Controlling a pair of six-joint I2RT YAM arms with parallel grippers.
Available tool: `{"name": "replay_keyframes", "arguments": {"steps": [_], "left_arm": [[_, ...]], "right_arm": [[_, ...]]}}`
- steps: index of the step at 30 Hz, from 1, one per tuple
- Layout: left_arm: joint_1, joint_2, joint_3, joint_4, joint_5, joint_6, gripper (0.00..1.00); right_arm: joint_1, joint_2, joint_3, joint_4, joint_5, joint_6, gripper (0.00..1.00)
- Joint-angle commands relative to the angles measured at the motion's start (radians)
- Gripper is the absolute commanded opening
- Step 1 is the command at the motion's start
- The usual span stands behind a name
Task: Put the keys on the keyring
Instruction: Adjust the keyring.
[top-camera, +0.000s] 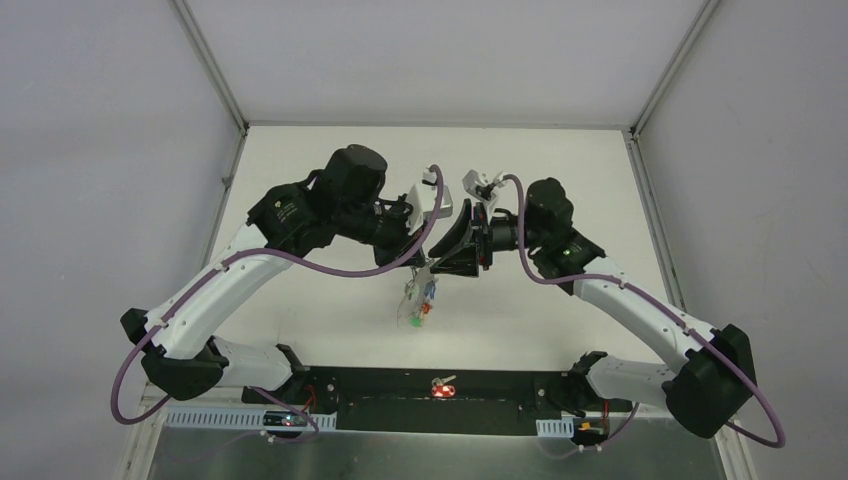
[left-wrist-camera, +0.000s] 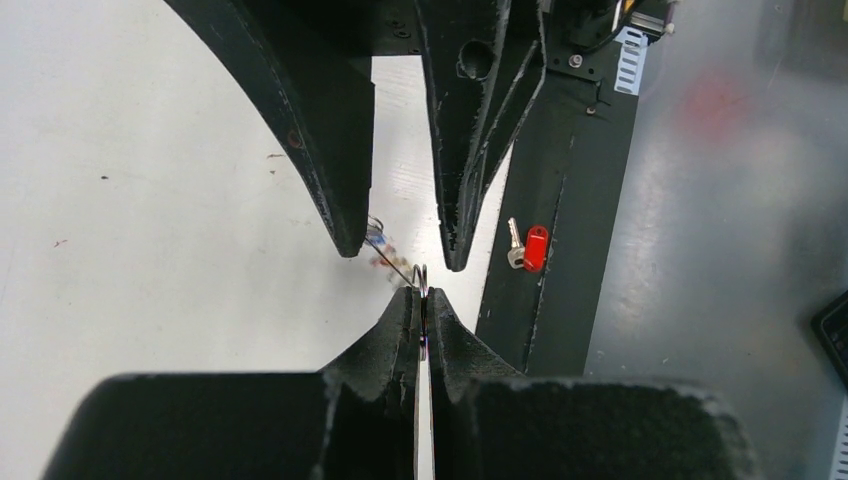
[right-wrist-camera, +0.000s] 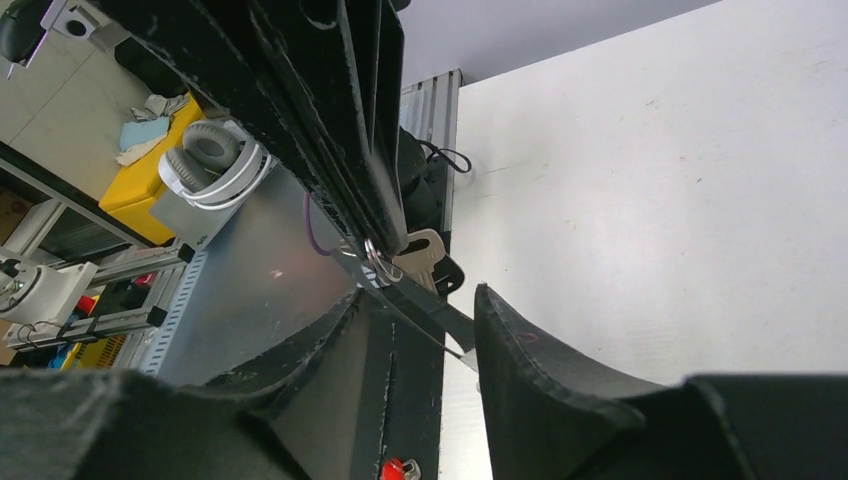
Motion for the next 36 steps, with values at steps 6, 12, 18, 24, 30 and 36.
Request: {"name": "replay_keyframes", "arguments": {"steps": [6, 12, 18, 24, 30, 36], "left_arm": [[-0.014, -0.015, 0.018, 0.021, 0.000, 0.013, 0.00], [-0.016, -0.004, 0.020, 0.023, 0.003, 0.015, 0.00], [-0.021, 0.006, 0.020, 0.023, 0.008, 0.007, 0.00], [-0.023, 0.007, 0.021, 0.023, 0.003, 0.005, 0.00], [-0.023, -0.023, 0.009, 0.037, -0.050, -0.019, 0.17], [-0.022, -0.153, -0.125, 0.195, -0.183, -0.142, 0.54]], "right_arm": [[0.013, -0.037, 0.034, 0.052, -0.051, -0.037, 0.49], [0.045, -0.008, 0.061, 0.073, -0.098, -0.043, 0.38], [0.063, 0.004, 0.070, 0.078, -0.105, -0.037, 0.17], [0.075, 0.024, 0.071, 0.079, -0.099, -0.033, 0.00], [0.074, -0.003, 0.048, 0.075, -0.045, -0.042, 0.00], [0.074, -0.042, 0.010, 0.076, 0.004, -0.045, 0.00]]}}
